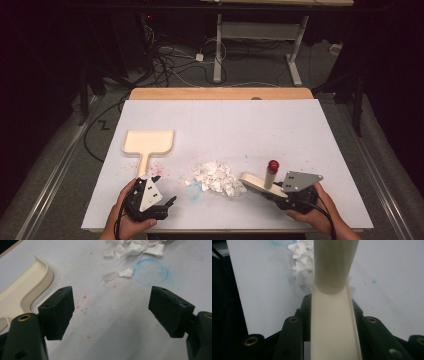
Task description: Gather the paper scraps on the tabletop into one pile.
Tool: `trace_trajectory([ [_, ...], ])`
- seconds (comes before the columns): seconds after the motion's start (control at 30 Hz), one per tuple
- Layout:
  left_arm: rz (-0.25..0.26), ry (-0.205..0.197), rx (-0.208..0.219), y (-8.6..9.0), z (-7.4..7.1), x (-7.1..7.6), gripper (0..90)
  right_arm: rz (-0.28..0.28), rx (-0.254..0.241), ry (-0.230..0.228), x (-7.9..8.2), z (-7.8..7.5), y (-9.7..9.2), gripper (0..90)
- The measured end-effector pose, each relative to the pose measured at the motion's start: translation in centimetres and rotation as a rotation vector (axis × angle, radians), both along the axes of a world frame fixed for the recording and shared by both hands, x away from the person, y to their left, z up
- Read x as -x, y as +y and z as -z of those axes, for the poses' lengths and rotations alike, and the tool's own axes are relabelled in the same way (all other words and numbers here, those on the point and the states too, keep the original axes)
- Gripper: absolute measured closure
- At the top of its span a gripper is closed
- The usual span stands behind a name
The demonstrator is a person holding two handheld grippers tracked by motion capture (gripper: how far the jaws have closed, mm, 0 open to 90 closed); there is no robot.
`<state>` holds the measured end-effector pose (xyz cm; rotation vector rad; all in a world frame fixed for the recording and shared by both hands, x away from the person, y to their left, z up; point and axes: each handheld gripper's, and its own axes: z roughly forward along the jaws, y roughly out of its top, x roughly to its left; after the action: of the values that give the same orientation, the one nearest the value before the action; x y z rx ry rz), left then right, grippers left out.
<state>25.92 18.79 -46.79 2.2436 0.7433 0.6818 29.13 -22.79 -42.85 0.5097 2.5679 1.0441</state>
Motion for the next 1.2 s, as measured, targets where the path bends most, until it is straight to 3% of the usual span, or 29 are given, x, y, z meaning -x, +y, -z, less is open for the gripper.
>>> trace_trajectory([
  [0.1, 0.000, 0.000, -0.003, 0.0, 0.0, -0.1, 20.1, -0.015, 0.000, -0.019, -0.2, 0.1, 1.5, 68.6],
  [0.13, 0.006, 0.000, -0.004, 0.1, 0.0, -0.1, 20.1, -0.029, -0.002, -0.027, -0.5, 0.2, 3.1, 68.6],
  [0.27, 0.004, -0.003, 0.005, 0.4, 0.0, 0.0, 20.1, -0.032, -0.019, -0.050, -1.4, 0.1, 5.8, 68.6],
  [0.47, 0.004, 0.000, 0.007, 0.6, 0.0, -0.1, 20.1, -0.048, -0.058, -0.073, -2.7, -0.1, 8.4, 68.6],
  [0.67, -0.003, 0.000, 0.007, 0.6, 0.0, -0.1, 20.1, -0.051, -0.061, -0.080, -2.6, -0.4, 8.5, 68.6],
  [0.73, -0.007, -0.002, 0.009, 0.6, 0.0, 0.0, 20.1, -0.046, -0.086, -0.078, -2.4, -1.0, 7.9, 68.5],
  [0.83, -0.011, -0.005, 0.016, 0.6, -0.1, 0.1, 20.1, -0.002, -0.138, -0.122, -1.7, -2.3, 6.3, 68.4],
  [0.93, -0.015, 0.000, 0.015, 0.5, 0.0, -0.1, 20.1, 0.012, -0.178, -0.133, -1.7, -2.8, 5.8, 68.5],
  [0.97, -0.017, 0.001, 0.015, 0.4, 0.1, -0.1, 20.1, 0.037, -0.230, -0.134, -1.7, -3.3, 5.5, 68.5],
  [1.03, -0.016, 0.004, 0.009, 0.4, 0.1, -0.2, 20.1, 0.053, -0.244, -0.140, -1.8, -3.4, 5.4, 68.5],
  [1.07, -0.017, 0.006, 0.009, 0.4, 0.1, -0.2, 20.1, 0.093, -0.253, -0.157, -2.0, -3.6, 5.1, 68.5],
  [1.1, -0.017, 0.006, 0.009, 0.4, 0.1, -0.2, 20.1, 0.093, -0.253, -0.157, -2.0, -3.6, 5.1, 68.5],
  [1.2, -0.023, 0.013, 0.010, 0.5, 0.2, -0.3, 20.1, 0.245, -0.205, -0.190, -2.8, -2.7, 4.4, 68.5],
])
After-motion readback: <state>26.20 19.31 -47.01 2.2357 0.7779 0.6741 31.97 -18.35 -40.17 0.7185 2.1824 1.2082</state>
